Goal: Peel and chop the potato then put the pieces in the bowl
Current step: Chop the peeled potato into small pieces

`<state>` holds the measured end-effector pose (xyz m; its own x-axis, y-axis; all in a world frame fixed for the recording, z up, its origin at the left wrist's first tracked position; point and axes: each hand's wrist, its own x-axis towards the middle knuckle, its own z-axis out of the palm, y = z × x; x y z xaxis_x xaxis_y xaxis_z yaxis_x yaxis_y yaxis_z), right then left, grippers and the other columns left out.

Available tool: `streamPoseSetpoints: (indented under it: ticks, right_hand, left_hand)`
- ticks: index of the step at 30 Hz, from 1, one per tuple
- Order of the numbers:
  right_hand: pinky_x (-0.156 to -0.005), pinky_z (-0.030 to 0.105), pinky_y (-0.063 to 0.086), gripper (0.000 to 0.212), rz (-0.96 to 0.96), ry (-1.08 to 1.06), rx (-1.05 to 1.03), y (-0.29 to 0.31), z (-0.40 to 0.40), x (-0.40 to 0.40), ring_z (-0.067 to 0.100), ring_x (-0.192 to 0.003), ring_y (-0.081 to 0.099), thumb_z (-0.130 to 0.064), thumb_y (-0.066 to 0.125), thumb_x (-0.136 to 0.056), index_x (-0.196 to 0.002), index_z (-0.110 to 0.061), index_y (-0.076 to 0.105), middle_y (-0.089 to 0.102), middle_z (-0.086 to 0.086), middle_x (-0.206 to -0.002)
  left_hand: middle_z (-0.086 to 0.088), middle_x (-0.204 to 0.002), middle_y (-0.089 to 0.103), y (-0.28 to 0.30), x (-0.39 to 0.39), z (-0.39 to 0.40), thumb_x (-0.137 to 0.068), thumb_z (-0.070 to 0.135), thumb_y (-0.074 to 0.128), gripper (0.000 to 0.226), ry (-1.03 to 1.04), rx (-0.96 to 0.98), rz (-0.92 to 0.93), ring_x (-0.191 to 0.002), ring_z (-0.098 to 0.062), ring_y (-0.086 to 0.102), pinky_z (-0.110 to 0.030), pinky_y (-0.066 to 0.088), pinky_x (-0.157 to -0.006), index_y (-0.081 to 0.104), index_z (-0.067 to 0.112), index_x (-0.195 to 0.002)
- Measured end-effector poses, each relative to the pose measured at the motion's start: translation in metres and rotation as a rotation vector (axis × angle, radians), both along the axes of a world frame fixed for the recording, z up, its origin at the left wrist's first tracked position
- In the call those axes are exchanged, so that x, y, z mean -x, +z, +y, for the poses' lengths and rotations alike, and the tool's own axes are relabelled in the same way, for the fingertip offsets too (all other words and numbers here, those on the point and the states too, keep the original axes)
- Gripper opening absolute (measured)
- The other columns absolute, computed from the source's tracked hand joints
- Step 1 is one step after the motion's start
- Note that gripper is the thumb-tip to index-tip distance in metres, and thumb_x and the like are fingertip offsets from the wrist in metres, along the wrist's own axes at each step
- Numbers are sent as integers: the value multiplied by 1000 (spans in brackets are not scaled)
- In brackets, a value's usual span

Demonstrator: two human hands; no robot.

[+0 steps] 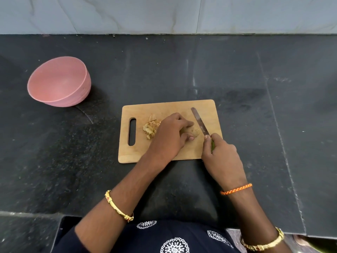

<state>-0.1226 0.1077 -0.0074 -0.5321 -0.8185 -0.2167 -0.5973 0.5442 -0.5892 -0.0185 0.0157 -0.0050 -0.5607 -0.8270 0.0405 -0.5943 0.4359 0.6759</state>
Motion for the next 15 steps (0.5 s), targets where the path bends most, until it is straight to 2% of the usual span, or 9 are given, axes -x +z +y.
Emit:
streamPoseSetpoints:
  ticks: [5, 8, 12, 15]
  right_hand:
    - [-60, 36, 48, 30, 42, -13, -42, -1, -2, -9, 30, -66, 56, -38, 30, -99, -85, -16, 46, 47, 3, -64]
    - [-59, 34, 43, 29, 80, 1, -85, 1, -3, -11, 28, -64, 51, -37, 28, -100, -87, -16, 42, 41, 1, -63]
    - [-58, 32, 36, 26, 153, 38, -144, 1, 7, -17, 26, -60, 42, -37, 25, -101, -88, -17, 35, 36, 0, -61]
    - [-56, 32, 37, 24, 174, 50, -148, 0, 15, -21, 26, -59, 43, -36, 25, -101, -89, -16, 34, 36, 0, -60]
  left_hand:
    - [5, -93, 58, -1, 2, 5, -79, 15, 72, 35, 41, 24, -10, -86, -7, 52, -12, 37, -81, 67, 14, -113]
    - [4, -95, 59, -3, 3, 9, -81, 14, 70, 33, 73, 31, 7, -92, -10, 53, -15, 39, -85, 66, 13, -114]
    - [6, -93, 58, -7, 3, 15, -82, 11, 68, 32, 102, 61, 26, -95, -9, 50, -5, 29, -82, 66, 13, -114]
    - [7, -91, 56, -9, 3, 17, -81, 10, 68, 32, 102, 61, 46, -94, -9, 50, -8, 31, -82, 67, 13, -113]
